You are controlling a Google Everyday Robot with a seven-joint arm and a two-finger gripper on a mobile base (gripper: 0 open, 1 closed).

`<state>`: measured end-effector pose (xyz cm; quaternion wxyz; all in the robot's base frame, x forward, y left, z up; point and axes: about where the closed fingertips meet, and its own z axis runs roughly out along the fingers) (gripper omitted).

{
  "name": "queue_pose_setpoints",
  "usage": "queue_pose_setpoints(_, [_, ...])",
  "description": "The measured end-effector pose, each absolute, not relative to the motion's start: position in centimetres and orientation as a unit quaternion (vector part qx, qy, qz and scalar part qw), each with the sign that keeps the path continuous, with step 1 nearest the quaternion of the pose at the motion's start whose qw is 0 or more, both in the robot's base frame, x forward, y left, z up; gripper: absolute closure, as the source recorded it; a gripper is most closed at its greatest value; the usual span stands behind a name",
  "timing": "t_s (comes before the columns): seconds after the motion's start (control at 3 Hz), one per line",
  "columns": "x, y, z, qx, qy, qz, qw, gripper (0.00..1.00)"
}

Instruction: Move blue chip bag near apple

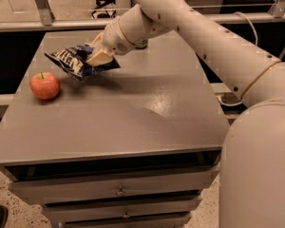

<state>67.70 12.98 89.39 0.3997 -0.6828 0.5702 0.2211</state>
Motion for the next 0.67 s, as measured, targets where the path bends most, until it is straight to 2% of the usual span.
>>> queue_pose_setpoints(0.33, [68.08, 14.11, 88.81, -0.682, 0.569, 0.233, 0.397, 0.59])
queue_pose_setpoints(0.67, [68.25, 14.54, 88.12, -0.681, 0.571, 0.241, 0.391, 0.28])
